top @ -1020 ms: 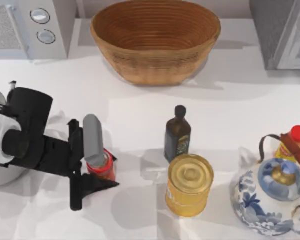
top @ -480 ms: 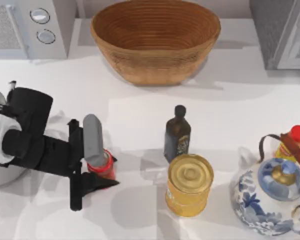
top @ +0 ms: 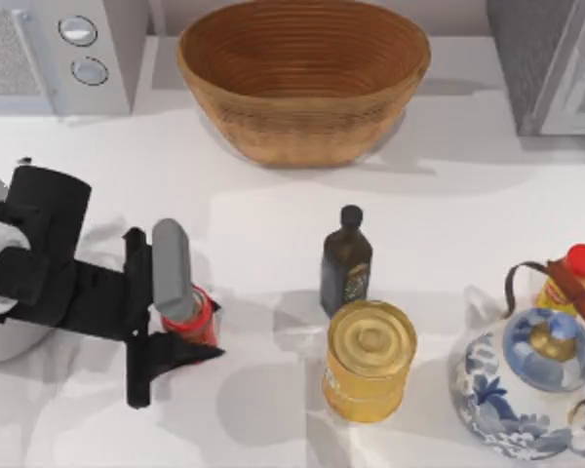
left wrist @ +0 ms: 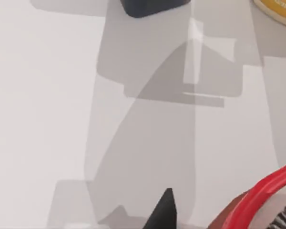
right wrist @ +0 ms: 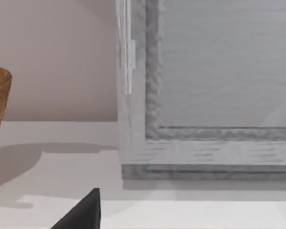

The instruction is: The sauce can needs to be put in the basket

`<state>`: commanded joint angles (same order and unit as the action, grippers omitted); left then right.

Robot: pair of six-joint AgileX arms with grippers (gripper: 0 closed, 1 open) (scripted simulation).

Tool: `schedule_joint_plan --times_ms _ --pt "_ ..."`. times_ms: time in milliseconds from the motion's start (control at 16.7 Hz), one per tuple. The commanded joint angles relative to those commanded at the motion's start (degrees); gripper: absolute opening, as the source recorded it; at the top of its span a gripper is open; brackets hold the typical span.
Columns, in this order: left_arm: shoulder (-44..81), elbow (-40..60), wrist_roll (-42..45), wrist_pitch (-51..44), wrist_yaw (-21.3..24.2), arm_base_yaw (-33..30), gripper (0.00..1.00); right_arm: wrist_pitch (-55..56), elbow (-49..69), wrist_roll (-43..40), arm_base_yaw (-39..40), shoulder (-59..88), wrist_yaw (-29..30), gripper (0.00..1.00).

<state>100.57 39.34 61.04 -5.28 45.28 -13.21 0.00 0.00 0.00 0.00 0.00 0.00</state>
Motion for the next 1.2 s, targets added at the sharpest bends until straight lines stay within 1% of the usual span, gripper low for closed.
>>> schedule_joint_plan --times_ms 120,240,360,600,780,960,1200 --pt "-3.34 0.11 3.83 -4.23 0.74 2.79 0.00 0.00 0.00 0.00 0.00 0.00 0.00 1.00" --pt "-7.00 0.10 8.76 -10.59 1.36 5.89 0.00 0.00 0.00 0.00 0.00 0.00 0.00 1.00" --pt "-10.38 -0.02 13.37 -19.21 1.79 8.62 0.00 0.00 0.00 0.00 0.00 0.00 0.00 1.00" --pt "-18.52 -0.14 21.60 -39.39 2.85 14.02 0.00 0.00 0.00 0.00 0.00 0.00 0.00 1.00" --pt "-25.93 -0.47 28.63 -50.49 3.69 19.25 0.00 0.00 0.00 0.00 0.00 0.00 0.00 1.00" --pt "-30.75 -0.95 33.67 -56.13 4.15 23.39 0.00 0.00 0.00 0.00 0.00 0.00 0.00 1.00" --pt "-31.36 -1.06 34.31 -56.88 4.16 24.07 0.00 0.00 0.00 0.00 0.00 0.00 0.00 1.00"
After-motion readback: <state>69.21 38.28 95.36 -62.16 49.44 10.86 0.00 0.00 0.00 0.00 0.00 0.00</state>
